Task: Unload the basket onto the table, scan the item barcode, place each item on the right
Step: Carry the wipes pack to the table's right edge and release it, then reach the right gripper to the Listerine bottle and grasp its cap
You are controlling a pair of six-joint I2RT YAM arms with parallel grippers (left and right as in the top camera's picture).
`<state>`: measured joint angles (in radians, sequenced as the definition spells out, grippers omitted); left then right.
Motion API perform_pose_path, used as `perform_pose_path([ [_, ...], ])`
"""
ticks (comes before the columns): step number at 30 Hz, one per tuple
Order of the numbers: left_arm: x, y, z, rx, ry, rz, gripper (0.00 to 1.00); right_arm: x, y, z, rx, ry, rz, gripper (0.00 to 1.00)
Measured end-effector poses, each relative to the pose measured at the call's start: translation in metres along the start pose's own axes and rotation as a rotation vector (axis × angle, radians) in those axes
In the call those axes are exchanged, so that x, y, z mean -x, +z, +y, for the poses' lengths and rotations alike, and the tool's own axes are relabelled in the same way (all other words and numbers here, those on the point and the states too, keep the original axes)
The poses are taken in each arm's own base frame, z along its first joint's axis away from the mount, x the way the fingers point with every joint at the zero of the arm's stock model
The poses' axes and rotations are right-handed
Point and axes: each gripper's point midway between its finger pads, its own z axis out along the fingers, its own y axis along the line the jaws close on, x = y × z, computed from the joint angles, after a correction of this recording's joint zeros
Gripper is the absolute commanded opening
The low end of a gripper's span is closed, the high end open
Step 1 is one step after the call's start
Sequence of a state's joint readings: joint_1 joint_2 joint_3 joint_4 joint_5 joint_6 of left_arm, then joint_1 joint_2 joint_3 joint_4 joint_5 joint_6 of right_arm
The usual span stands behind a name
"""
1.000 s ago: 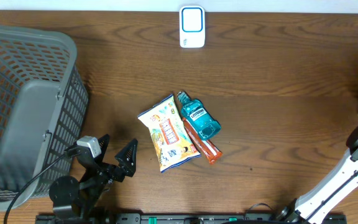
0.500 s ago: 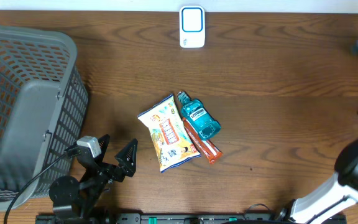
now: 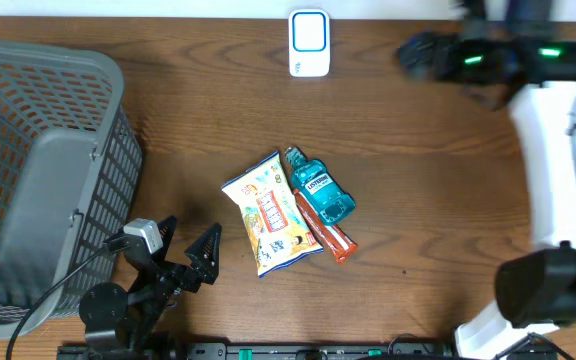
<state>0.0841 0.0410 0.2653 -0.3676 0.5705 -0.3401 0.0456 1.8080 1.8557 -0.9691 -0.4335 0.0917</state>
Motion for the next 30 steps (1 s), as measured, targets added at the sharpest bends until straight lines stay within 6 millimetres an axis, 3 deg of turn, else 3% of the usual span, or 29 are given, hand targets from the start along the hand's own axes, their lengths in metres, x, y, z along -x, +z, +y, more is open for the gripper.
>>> perform_pose_path([
  [5,0.0,0.0,0.0,0.0,0.0,0.0,0.98,-0.065,0.048,0.06,-0.07,-0.237,0.233,0.99],
  [10,0.0,0.0,0.0,0.0,0.0,0.0,0.98,-0.104,0.08,0.093,-0.178,-0.434,0.328,0.99],
  [15,0.0,0.0,0.0,0.0,0.0,0.0,0.98,-0.149,0.111,0.093,-0.265,-0.526,0.478,0.99],
  [21,0.0,0.0,0.0,0.0,0.0,0.0,0.98,-0.186,0.141,0.08,-0.346,-0.586,0.606,0.99],
  [30,0.0,0.0,0.0,0.0,0.0,0.0,0.98,-0.205,0.165,0.09,-0.352,-0.631,0.579,0.99],
])
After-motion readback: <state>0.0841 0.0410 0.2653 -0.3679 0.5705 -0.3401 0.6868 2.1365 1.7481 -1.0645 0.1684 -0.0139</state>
